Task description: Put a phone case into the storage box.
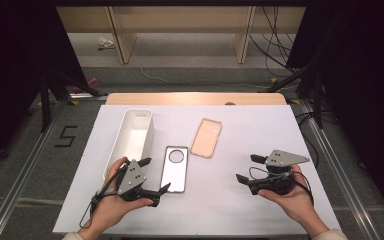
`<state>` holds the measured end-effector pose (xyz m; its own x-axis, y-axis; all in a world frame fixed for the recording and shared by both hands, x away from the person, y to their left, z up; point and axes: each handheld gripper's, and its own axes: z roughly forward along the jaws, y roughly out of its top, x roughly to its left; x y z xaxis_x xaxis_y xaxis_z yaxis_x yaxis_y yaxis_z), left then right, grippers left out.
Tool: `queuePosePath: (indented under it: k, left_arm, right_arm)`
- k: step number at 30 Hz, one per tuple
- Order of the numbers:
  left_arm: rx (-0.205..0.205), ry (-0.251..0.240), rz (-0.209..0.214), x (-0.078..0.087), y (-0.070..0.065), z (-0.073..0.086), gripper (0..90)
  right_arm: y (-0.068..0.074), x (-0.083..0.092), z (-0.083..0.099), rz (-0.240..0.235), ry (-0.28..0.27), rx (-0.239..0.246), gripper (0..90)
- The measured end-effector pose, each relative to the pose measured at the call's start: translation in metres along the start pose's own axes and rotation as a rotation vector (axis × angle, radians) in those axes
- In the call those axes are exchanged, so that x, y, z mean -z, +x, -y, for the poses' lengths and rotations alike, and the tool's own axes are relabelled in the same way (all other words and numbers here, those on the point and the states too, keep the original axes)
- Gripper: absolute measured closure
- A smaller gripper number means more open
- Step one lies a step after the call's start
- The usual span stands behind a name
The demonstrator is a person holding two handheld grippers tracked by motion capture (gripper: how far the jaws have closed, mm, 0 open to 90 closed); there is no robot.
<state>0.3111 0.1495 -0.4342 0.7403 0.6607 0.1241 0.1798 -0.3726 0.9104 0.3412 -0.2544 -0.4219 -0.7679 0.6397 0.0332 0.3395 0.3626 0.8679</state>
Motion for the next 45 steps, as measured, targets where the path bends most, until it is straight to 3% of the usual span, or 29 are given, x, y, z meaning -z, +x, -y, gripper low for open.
queuePosePath:
  k: [7, 11, 12, 13, 15, 19, 22, 25, 29, 38, 45]
  left_arm:
    - [-0.012, 0.057, -0.008, -0.004, -0.004, -0.002, 18.4]
    - [-0.031, 0.104, -0.053, -0.007, -0.007, -0.006, 27.8]
    - [-0.034, 0.114, -0.066, -0.008, -0.008, -0.008, 35.5]
    - [-0.041, 0.134, -0.076, -0.009, -0.009, -0.009, 35.5]
    - [-0.052, 0.158, -0.093, -0.012, -0.011, -0.011, 47.2]
    - [-0.049, 0.266, -0.093, -0.021, -0.016, -0.01, 76.3]
    - [-0.05, 0.337, -0.09, -0.031, -0.019, -0.008, 88.9]
    - [-0.016, 0.398, -0.066, -0.043, -0.02, -0.005, 89.7]
    - [0.077, 0.462, -0.018, -0.06, -0.019, -0.001, 89.8]
    - [0.097, 0.522, 0.022, -0.089, -0.025, 0.004, 89.8]
    - [0.113, 0.531, 0.035, -0.096, -0.026, 0.003, 89.8]
  right_arm:
    - [0.0, 0.0, 0.0, 0.004, -0.002, -0.005, 15.7]
    - [0.0, 0.0, 0.0, 0.007, 0.0, -0.006, 15.7]
    - [-0.001, 0.0, 0.0, 0.009, 0.0, -0.007, 15.7]
    - [-0.001, 0.0, 0.0, 0.009, 0.0, -0.007, 15.7]
    - [-0.001, 0.0, 0.0, 0.009, -0.002, -0.01, 15.6]
    - [-0.001, 0.0, 0.0, 0.01, -0.002, -0.009, 15.7]
    - [-0.001, 0.0, 0.0, 0.008, -0.001, -0.01, 15.7]
    - [-0.001, -0.001, 0.0, 0.009, 0.0, -0.009, 15.6]
    - [-0.001, 0.0, 0.0, 0.008, 0.003, -0.009, 15.7]
    - [-0.001, 0.0, 0.0, 0.009, 0.005, -0.012, 15.7]
    - [-0.001, 0.0, 0.0, 0.006, 0.004, -0.013, 15.7]
